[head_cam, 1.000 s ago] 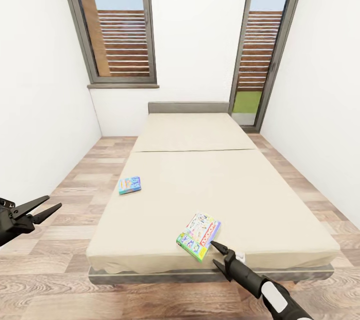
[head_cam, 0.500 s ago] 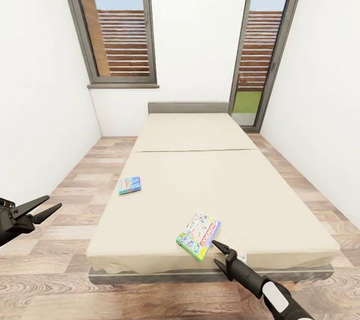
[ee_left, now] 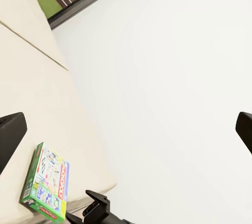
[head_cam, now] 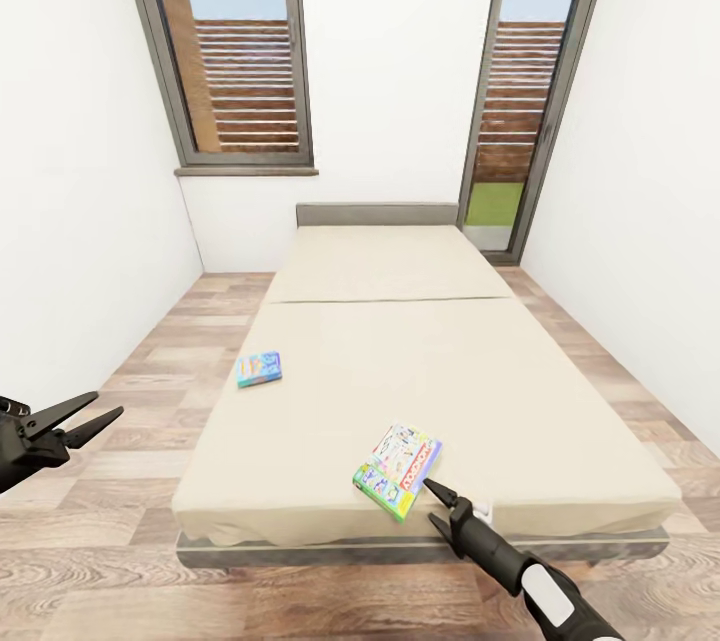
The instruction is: Put all the toys in the child's room - the three board games (two on the bed and one on the table), the two jigsaw puzzles on the table, and the tennis ball on the table - inside the toy box on the table in the child's room.
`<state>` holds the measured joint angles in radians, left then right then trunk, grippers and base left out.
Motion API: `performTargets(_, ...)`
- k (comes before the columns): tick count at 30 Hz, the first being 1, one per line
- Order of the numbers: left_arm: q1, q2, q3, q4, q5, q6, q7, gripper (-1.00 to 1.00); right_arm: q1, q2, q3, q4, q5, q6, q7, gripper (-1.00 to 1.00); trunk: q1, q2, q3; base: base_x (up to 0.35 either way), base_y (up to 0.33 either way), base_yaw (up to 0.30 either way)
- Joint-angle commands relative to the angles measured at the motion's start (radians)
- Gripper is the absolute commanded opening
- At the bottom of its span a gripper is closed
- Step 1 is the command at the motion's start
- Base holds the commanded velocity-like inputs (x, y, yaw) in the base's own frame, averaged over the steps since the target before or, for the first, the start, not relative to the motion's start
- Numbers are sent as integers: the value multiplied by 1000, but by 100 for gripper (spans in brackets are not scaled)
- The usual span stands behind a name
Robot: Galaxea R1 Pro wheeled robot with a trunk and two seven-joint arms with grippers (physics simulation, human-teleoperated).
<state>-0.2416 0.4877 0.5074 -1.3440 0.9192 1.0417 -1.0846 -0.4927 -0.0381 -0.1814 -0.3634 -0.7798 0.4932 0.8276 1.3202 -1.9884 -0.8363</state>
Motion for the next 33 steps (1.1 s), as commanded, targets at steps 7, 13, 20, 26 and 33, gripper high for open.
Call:
performTargets(7, -1, 0, 0, 0, 0, 4, -3, 100, -1, 3, -1, 3, -5, 6, -6, 100, 8, -15, -7, 0, 0, 0)
performTargets(13, 0, 0, 0, 0, 0, 4, -12, 100, -1, 9, 1, 7, -4, 10, -26, 100, 23, -43, -20, 0, 0, 0)
performTargets(20, -1, 0, 0, 0, 0, 4, -18, 100, -1, 17, 0, 9, -5, 14, -100, 100, 46, -85, -39, 0, 0, 0)
performTargets(26, -1, 0, 0, 0, 0, 4, -20, 100, -1, 18, 0, 8, -6, 16, -110, 100, 46, -85, -39, 0, 0, 0)
performTargets(33, -1, 0, 0, 0, 0, 4, -20, 100, -1, 18, 0, 8, -6, 16, -111, 100, 46, -85, -39, 34, 16, 0)
